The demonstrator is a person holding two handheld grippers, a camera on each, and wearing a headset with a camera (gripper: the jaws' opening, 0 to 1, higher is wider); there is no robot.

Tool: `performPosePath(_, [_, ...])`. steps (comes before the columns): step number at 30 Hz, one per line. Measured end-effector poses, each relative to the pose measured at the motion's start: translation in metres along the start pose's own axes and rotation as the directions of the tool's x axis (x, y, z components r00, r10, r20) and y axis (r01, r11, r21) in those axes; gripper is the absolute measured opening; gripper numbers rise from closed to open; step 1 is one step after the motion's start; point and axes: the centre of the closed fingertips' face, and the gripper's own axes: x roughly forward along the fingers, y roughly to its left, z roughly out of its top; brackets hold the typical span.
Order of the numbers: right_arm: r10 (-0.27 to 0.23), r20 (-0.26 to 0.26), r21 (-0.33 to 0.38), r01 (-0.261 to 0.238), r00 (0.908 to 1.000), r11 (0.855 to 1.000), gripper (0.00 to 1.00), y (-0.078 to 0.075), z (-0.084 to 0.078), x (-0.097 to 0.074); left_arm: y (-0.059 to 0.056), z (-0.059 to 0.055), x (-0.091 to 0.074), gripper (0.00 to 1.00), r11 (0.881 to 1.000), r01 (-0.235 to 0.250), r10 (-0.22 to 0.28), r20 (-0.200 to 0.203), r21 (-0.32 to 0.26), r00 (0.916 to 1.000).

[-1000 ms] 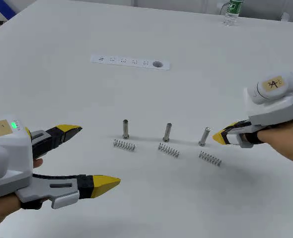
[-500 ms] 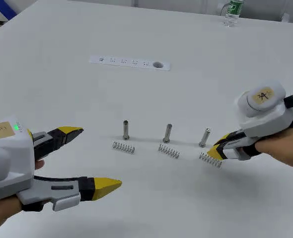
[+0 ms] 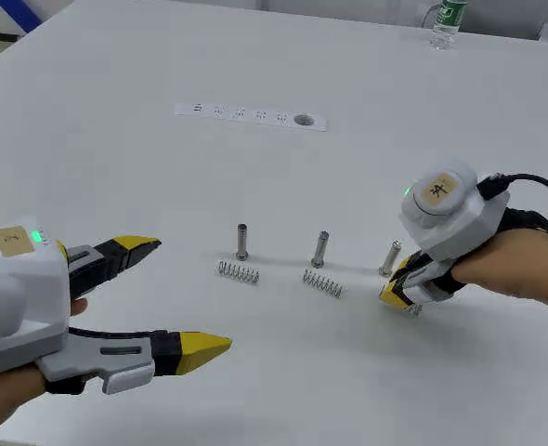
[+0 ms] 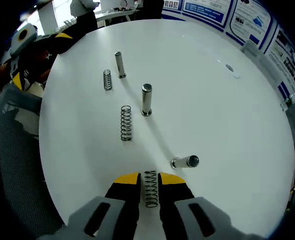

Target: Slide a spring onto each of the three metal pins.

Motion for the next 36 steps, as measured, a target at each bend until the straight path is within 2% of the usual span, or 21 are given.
performPosePath(14, [0.030, -0.066, -0.040, -0.033, 0.9973, 0.999, 0.14, 0.005, -0.001, 0.006, 0.004, -0.002, -0.004, 0.85, 1.000, -0.011, 0.011, -0.001, -0.006, 0.9999])
performPosePath(26, [0.045, -0.072, -0.021, -0.046, 0.9964, 0.999, 0.12, 0.006, -0.002, 0.005, 0.003, -0.003, -0.004, 0.85, 1.000, -0.009, 0.009, -0.002, -0.009, 1.0000])
performPosePath(33, [0.032, -0.024, -0.016, -0.032, 0.9992, 0.999, 0.12, 0.007, 0.002, -0.009, -0.004, -0.002, 0.000, 0.84, 1.000, 0.011, -0.011, -0.005, 0.000, 0.9999])
performPosePath(36, [0.020, 0.010, -0.005, -0.020, 0.9997, 1.000, 0.12, 0.008, 0.005, -0.016, -0.008, 0.003, 0.003, 0.84, 1.000, 0.025, -0.025, 0.001, 0.006, 0.9997])
